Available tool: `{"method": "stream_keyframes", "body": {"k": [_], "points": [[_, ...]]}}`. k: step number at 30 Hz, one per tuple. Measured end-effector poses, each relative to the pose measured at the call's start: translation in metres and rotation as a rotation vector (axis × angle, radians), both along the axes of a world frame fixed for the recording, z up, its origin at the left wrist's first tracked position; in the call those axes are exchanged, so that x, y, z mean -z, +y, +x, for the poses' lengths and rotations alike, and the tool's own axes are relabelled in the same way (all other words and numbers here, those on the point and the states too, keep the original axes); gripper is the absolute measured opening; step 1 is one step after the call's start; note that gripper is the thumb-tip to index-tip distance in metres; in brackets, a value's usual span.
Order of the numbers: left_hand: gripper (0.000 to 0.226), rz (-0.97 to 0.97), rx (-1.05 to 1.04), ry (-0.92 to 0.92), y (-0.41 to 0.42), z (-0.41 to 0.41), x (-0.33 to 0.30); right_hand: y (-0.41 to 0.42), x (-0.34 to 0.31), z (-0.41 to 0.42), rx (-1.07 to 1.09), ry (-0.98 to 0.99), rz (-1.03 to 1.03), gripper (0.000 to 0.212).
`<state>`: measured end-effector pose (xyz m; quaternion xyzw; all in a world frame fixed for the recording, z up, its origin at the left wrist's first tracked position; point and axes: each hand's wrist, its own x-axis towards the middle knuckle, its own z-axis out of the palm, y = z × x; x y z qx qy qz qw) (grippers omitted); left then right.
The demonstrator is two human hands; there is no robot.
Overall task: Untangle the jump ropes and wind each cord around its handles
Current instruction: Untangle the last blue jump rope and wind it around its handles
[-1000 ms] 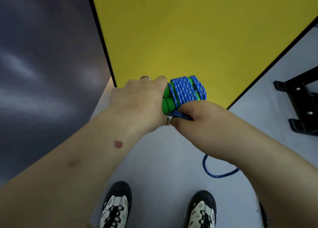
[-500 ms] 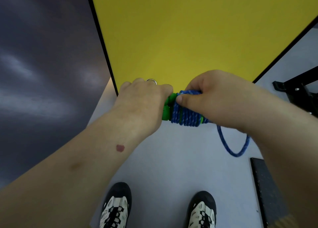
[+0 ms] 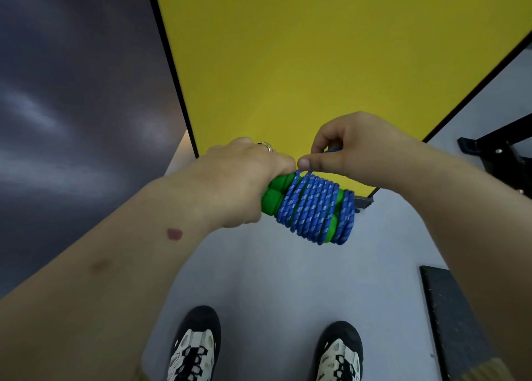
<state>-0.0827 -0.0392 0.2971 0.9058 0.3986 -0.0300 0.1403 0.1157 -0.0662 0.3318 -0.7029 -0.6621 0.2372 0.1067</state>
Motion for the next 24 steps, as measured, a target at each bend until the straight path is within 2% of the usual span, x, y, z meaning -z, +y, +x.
{"method": "stream_keyframes", "body": {"k": [4, 6, 8, 12, 14, 18, 20, 22, 24], "points": [[0.047, -0.194, -0.056, -0.152, 0.001, -0.001, -0.015, -0.005, 0.004, 0.007, 0.104, 0.242, -0.085, 0.037], [0.050, -0.290, -0.115, -0.261, 0.002, -0.003, -0.019, -0.008, 0.005, 0.010, 0.099, 0.178, -0.093, 0.032], [0.056, -0.349, -0.217, -0.340, 0.004, -0.003, -0.021, -0.013, 0.009, 0.006, 0.114, 0.109, -0.092, 0.043], [0.072, -0.273, -0.389, -0.299, 0.001, 0.007, -0.016, -0.022, 0.029, -0.009, 0.180, 0.161, -0.101, 0.031], [0.072, -0.222, -0.436, -0.297, -0.003, 0.012, -0.013, -0.027, 0.037, -0.016, 0.201, 0.195, -0.069, 0.029], [0.069, -0.072, -0.477, -0.174, -0.010, 0.018, -0.005, -0.038, 0.045, -0.037, 0.092, 0.154, 0.044, 0.028], [0.068, -0.033, -0.492, -0.156, -0.013, 0.022, 0.000, -0.042, 0.047, -0.045, 0.147, 0.231, 0.116, 0.028], [0.065, -0.086, -0.520, -0.197, -0.014, 0.025, 0.001, -0.048, 0.047, -0.052, 0.227, 0.327, 0.191, 0.029], [0.061, -0.241, -0.573, -0.256, -0.012, 0.026, 0.000, -0.055, 0.048, -0.056, 0.280, 0.397, 0.256, 0.020]]}}
